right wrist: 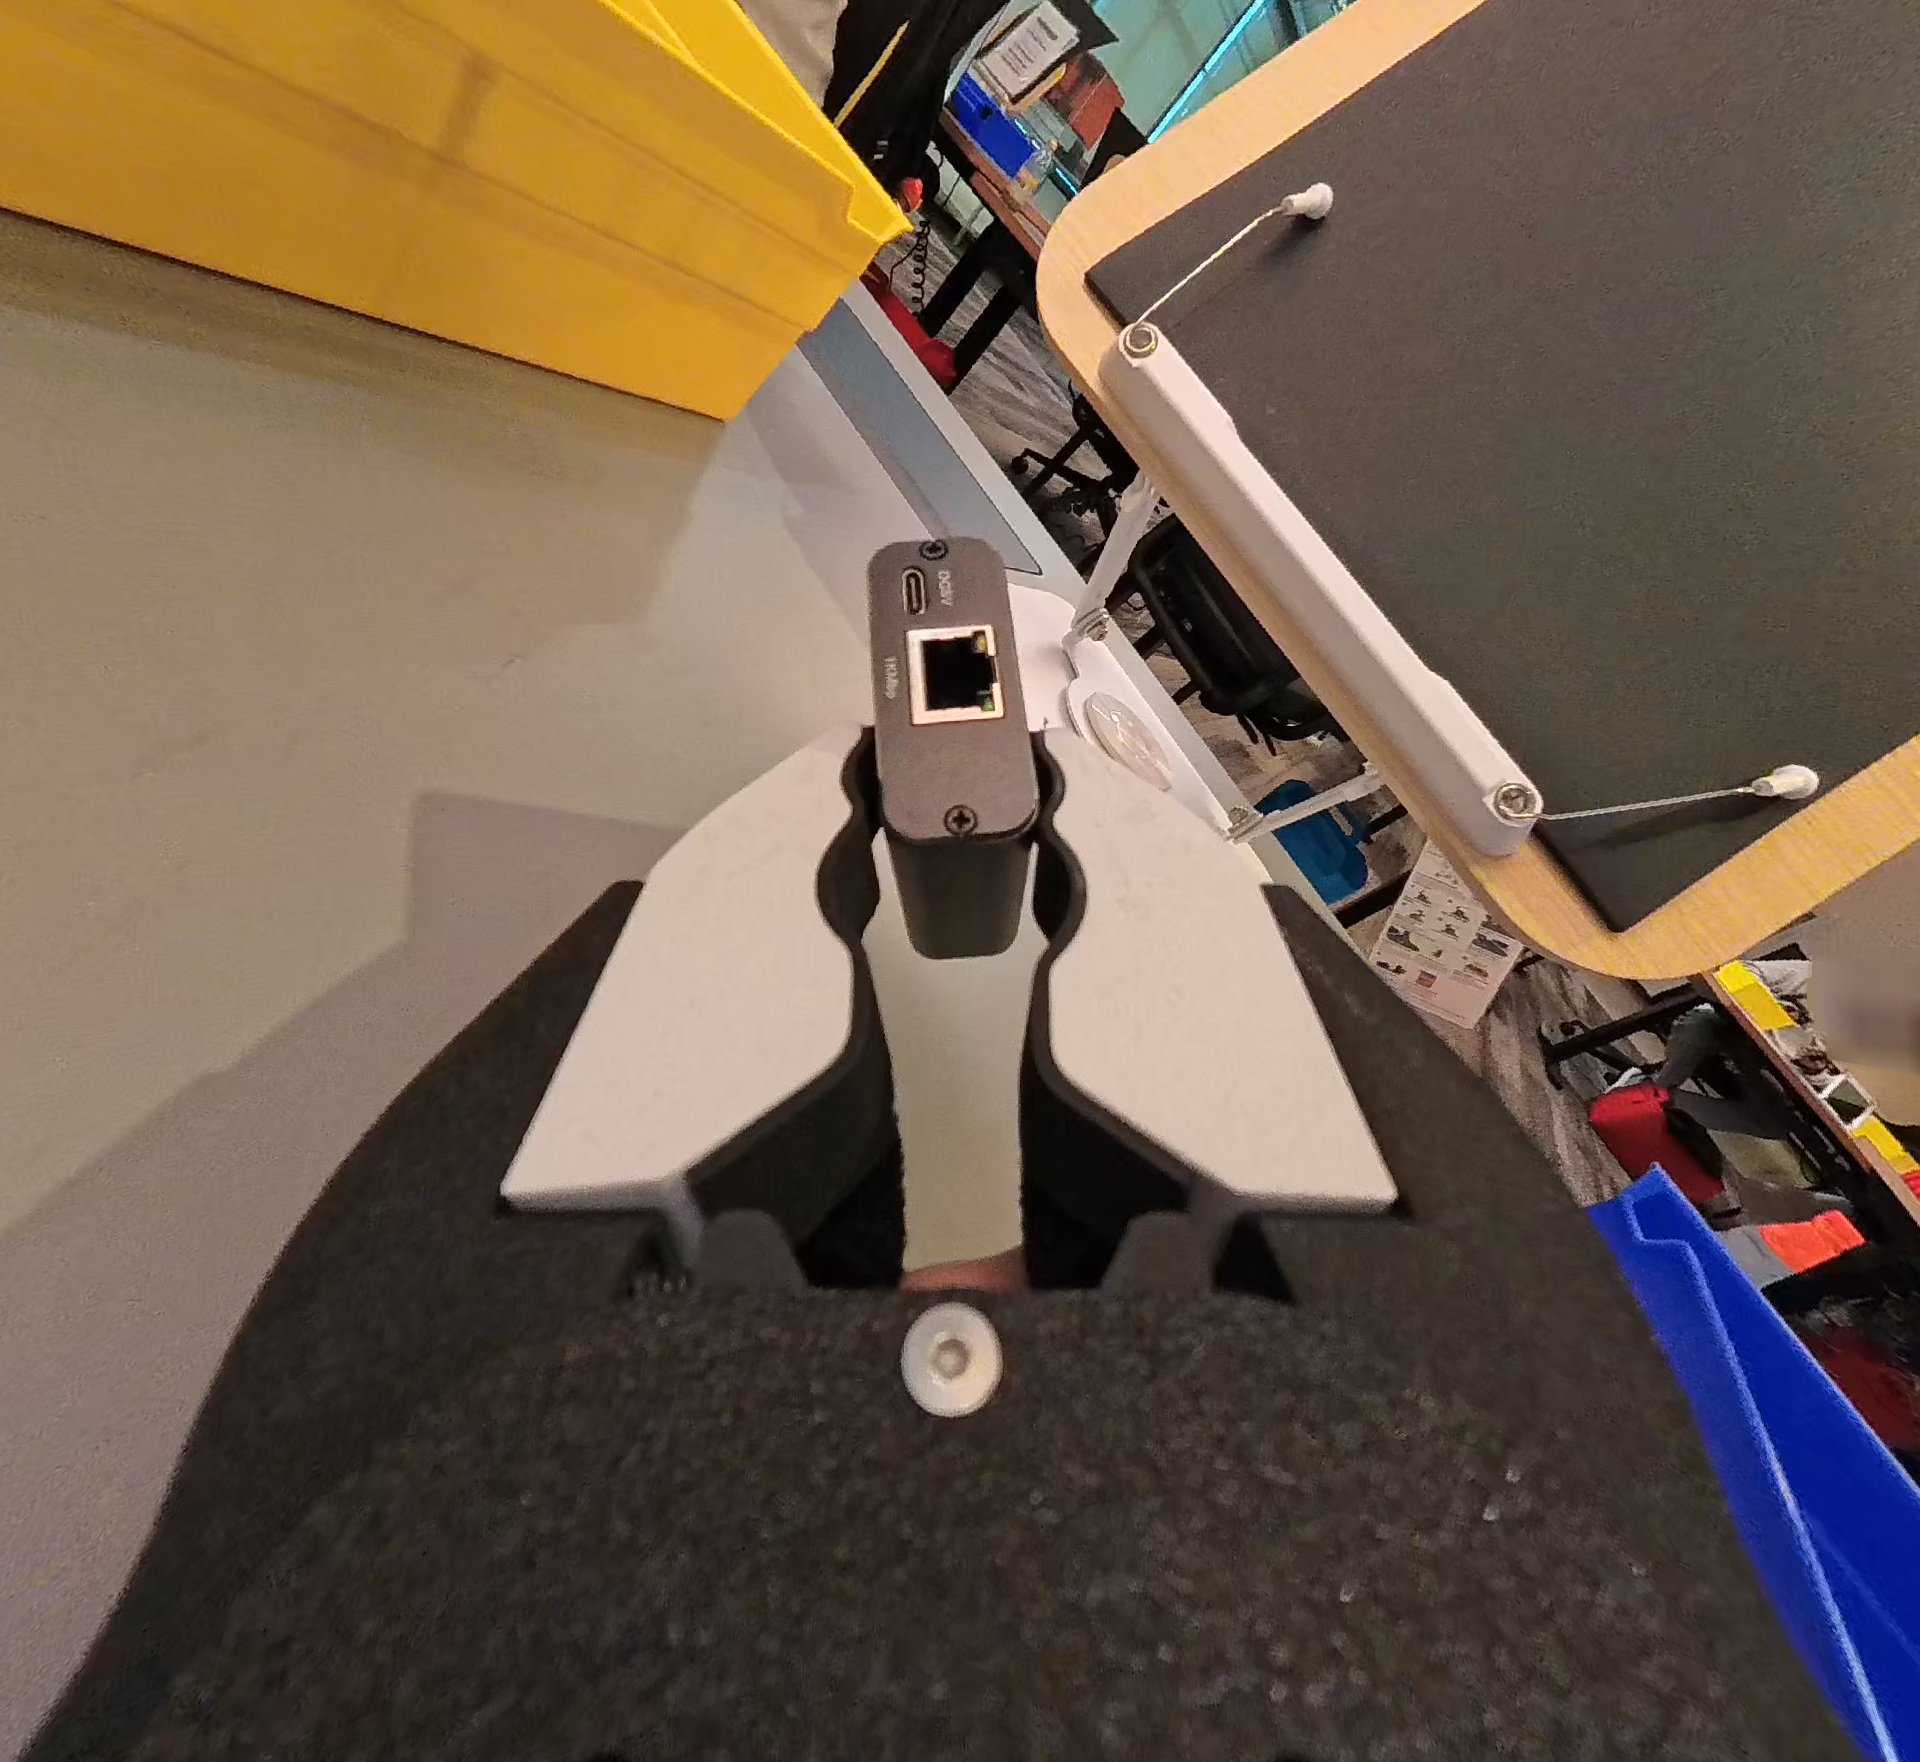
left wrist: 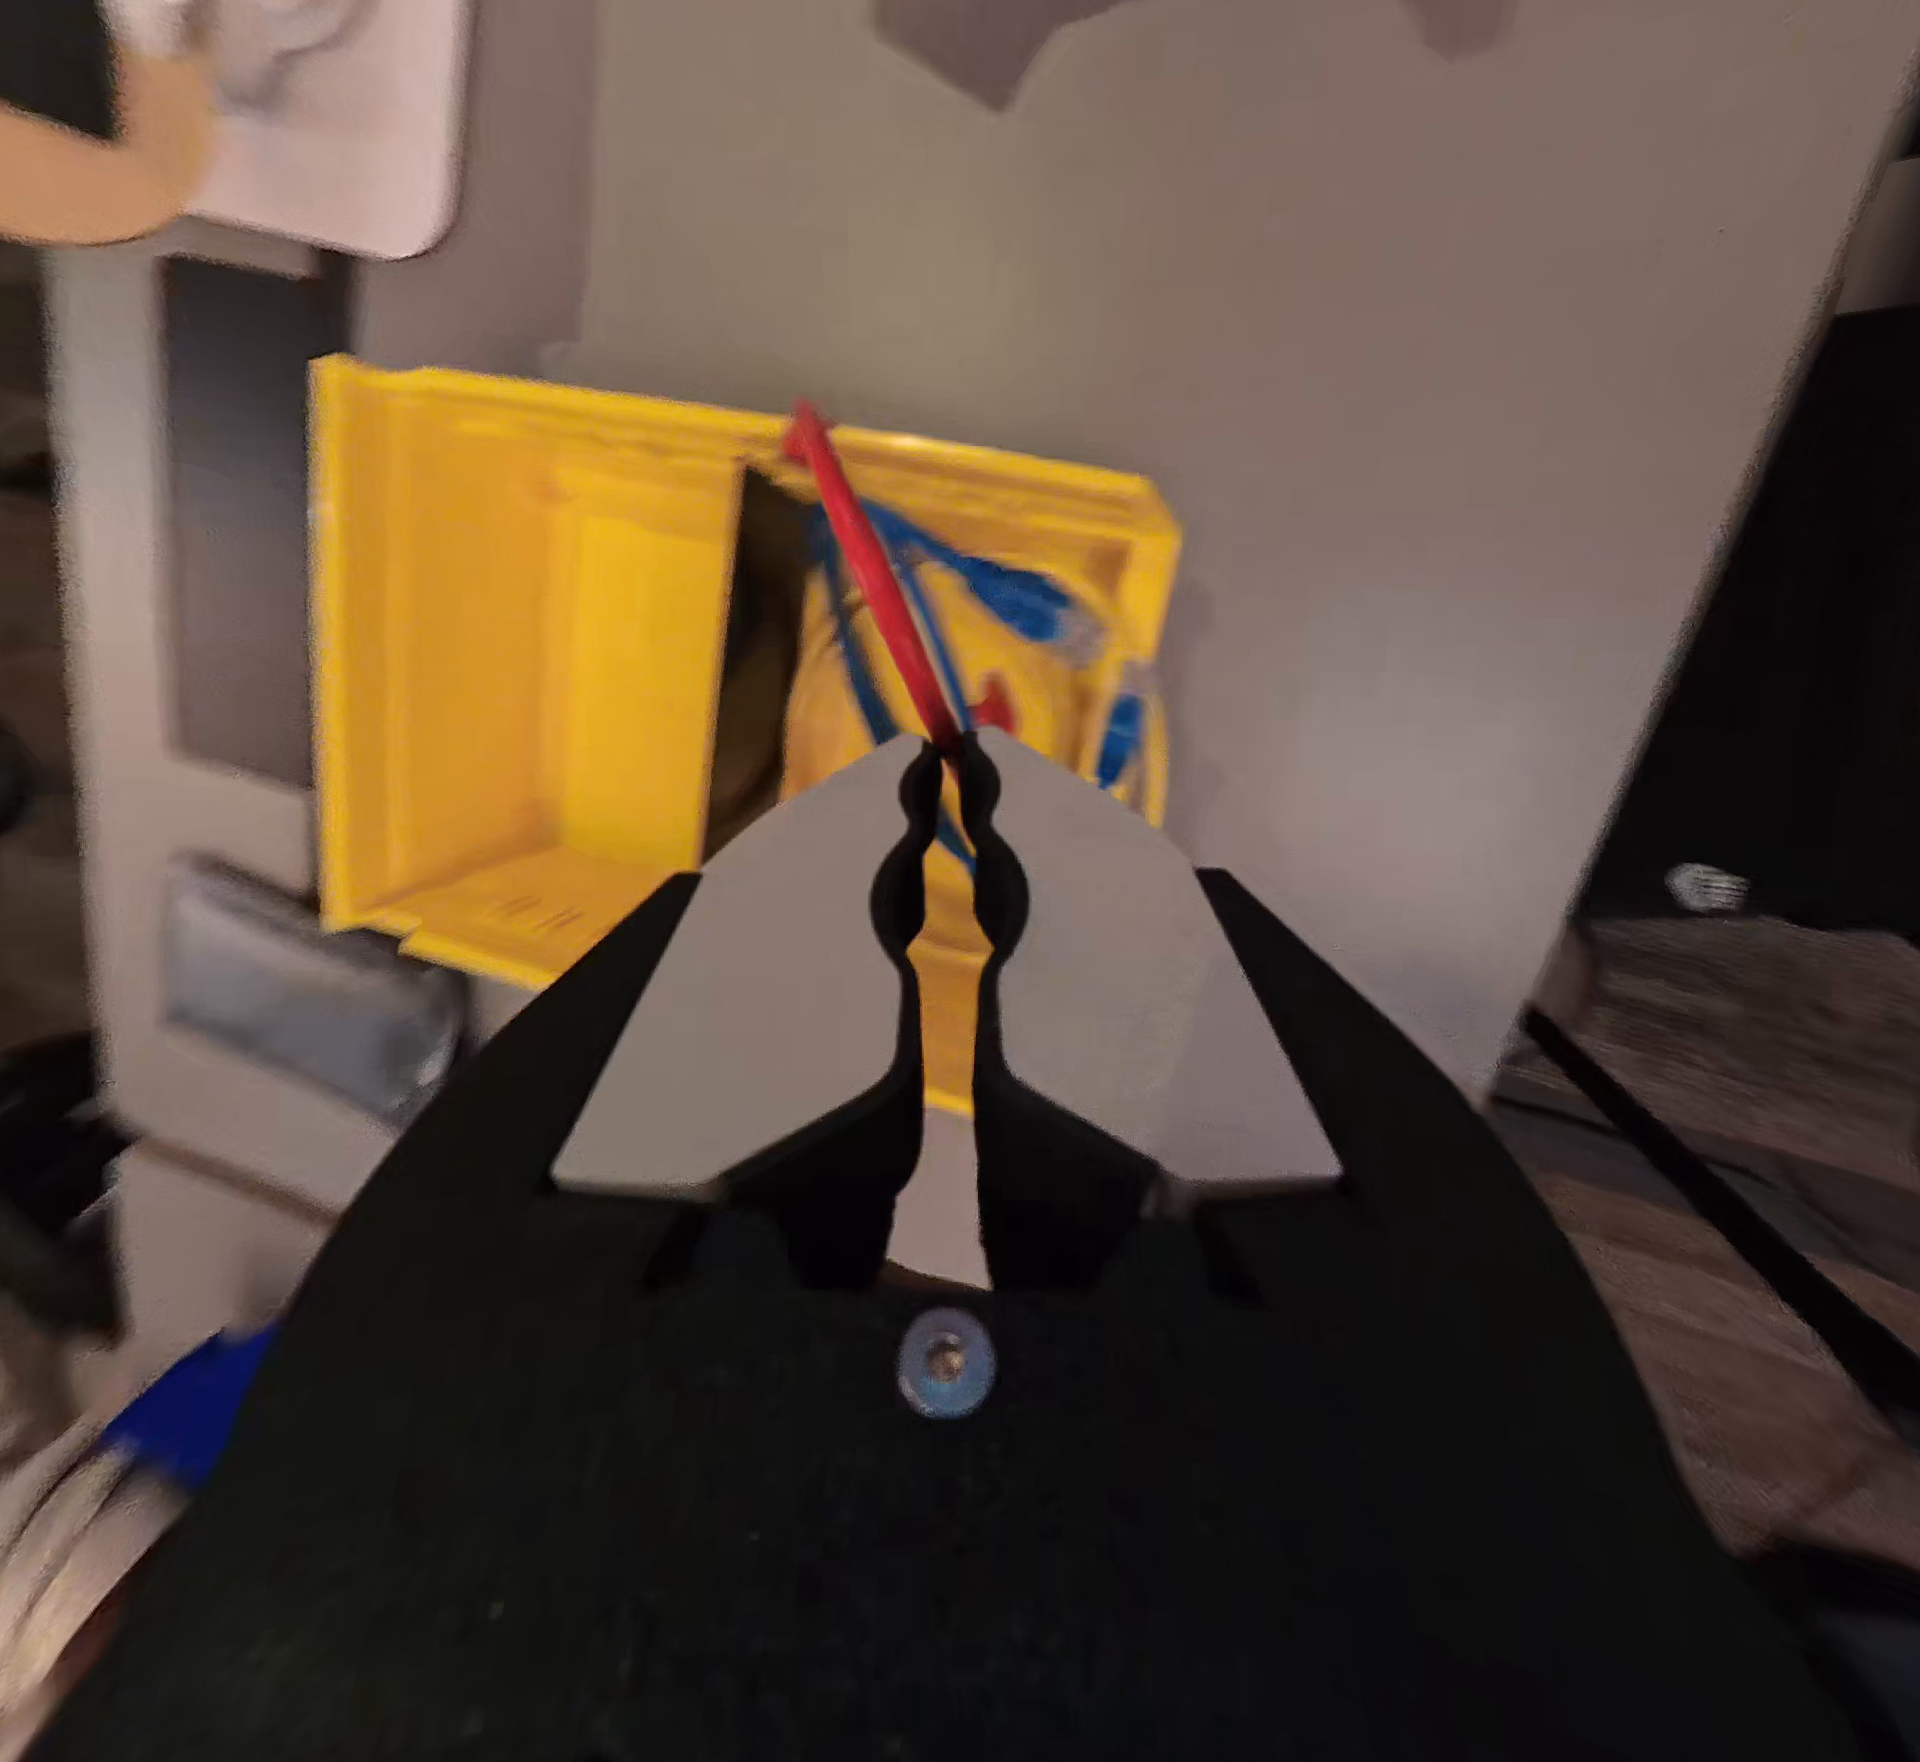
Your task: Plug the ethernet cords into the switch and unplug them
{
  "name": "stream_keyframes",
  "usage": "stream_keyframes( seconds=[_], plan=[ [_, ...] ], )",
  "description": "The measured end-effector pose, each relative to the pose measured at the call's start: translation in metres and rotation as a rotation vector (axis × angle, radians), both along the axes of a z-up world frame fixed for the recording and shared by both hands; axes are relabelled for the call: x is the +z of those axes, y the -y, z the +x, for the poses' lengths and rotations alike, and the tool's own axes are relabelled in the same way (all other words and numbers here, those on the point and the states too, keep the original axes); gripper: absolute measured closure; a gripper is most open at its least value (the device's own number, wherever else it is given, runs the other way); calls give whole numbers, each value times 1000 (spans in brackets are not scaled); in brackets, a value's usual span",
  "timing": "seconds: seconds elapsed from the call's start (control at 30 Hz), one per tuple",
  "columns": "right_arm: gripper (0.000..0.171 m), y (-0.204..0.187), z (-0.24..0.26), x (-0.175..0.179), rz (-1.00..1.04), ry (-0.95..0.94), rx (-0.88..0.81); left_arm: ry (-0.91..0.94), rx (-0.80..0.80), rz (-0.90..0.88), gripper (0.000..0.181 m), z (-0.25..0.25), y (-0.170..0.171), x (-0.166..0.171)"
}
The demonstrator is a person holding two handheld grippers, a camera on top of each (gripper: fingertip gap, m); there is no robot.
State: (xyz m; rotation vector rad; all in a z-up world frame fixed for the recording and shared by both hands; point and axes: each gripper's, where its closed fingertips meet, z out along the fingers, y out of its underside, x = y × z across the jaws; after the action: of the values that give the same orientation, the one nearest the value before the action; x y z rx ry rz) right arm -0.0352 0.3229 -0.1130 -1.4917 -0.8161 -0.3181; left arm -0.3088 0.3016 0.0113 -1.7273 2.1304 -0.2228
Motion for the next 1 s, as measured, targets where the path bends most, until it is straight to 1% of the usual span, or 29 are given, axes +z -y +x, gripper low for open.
stream_keyframes(
  seconds=[0.13,0.2,0.23,0.3,0.4,0.43,0.47,0.5,0.57,0.6,0.67,0.8,0.83,0.9,0.97,1.0],
  plan=[
    [145,0,1,0,0,-5,-6,107,78,182,181,-3,-23,32],
    [145,0,2,1,-1,-11,-8,113,85,292,181,-5,-27,44],
    [145,0,2,1,-1,-15,-9,103,82,317,181,-6,-24,44],
    [145,-1,4,1,-4,-22,-13,106,78,314,181,-4,-12,37],
    [145,-2,5,1,-10,-29,-16,168,165,241,181,-7,-1,17],
    [145,-2,4,1,-12,-31,-13,194,216,219,177,-11,-1,8],
    [145,-2,4,0,-15,-31,-12,205,256,189,162,-17,0,-4],
    [145,-2,4,0,-18,-27,-13,206,275,157,152,-24,3,-16],
    [145,-2,3,-2,-20,-18,-10,221,262,119,144,-32,10,-36],
    [145,-2,2,-2,-20,-12,-7,215,247,111,144,-35,13,-44],
    [145,-2,0,-3,-21,0,-1,160,223,128,133,-42,10,-55],
    [145,-2,-1,-5,-23,17,0,113,100,175,124,-32,2,-48],
    [145,-2,-1,-5,-22,16,0,81,73,190,123,-30,-1,-48],
    [145,-2,0,-5,-24,12,-4,-59,49,229,122,-35,-16,-57],
    [145,-2,1,-5,-26,7,-7,-244,56,246,123,-50,-34,-73],
    [145,-2,1,-5,-27,6,-7,-320,50,226,139,-57,-39,-82]
  ],
)
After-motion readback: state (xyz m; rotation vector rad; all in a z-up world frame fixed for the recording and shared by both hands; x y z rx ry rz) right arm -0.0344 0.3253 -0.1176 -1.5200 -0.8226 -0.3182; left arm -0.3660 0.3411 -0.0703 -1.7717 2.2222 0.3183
